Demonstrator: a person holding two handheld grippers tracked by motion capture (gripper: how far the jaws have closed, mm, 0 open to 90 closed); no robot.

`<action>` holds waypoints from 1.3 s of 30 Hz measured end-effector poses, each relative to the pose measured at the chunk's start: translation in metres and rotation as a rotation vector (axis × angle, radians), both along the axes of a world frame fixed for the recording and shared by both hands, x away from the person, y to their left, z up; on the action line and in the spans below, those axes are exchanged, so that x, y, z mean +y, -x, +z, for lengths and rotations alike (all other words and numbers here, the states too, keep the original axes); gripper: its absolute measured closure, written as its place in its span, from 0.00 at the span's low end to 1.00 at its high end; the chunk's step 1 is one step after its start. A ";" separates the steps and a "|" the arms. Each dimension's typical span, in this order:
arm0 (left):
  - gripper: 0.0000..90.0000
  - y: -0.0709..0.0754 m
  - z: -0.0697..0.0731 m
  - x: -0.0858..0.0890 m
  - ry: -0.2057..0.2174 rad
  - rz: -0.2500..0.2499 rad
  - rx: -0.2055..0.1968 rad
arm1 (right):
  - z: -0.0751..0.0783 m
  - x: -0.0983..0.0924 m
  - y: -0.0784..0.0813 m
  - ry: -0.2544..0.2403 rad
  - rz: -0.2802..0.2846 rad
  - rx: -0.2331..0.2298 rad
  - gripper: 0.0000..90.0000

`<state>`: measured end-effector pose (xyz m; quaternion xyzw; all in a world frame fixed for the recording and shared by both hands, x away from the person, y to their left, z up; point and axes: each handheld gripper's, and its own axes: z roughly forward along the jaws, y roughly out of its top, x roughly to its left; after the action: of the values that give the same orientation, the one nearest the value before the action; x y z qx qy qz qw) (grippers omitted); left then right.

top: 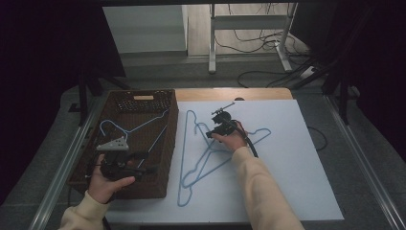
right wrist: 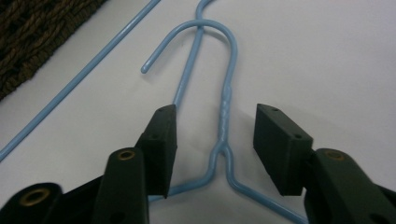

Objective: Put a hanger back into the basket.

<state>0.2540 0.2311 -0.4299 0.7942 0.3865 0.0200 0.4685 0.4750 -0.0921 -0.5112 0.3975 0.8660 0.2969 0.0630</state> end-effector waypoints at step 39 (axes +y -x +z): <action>0.26 0.000 0.002 -0.003 -0.001 -0.002 -0.004 | 0.029 -0.015 0.012 -0.047 -0.036 0.025 0.96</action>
<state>0.2540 0.2278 -0.4283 0.7946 0.3850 0.0214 0.4689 0.4626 -0.1075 -0.4820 0.4178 0.8522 0.3112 0.0483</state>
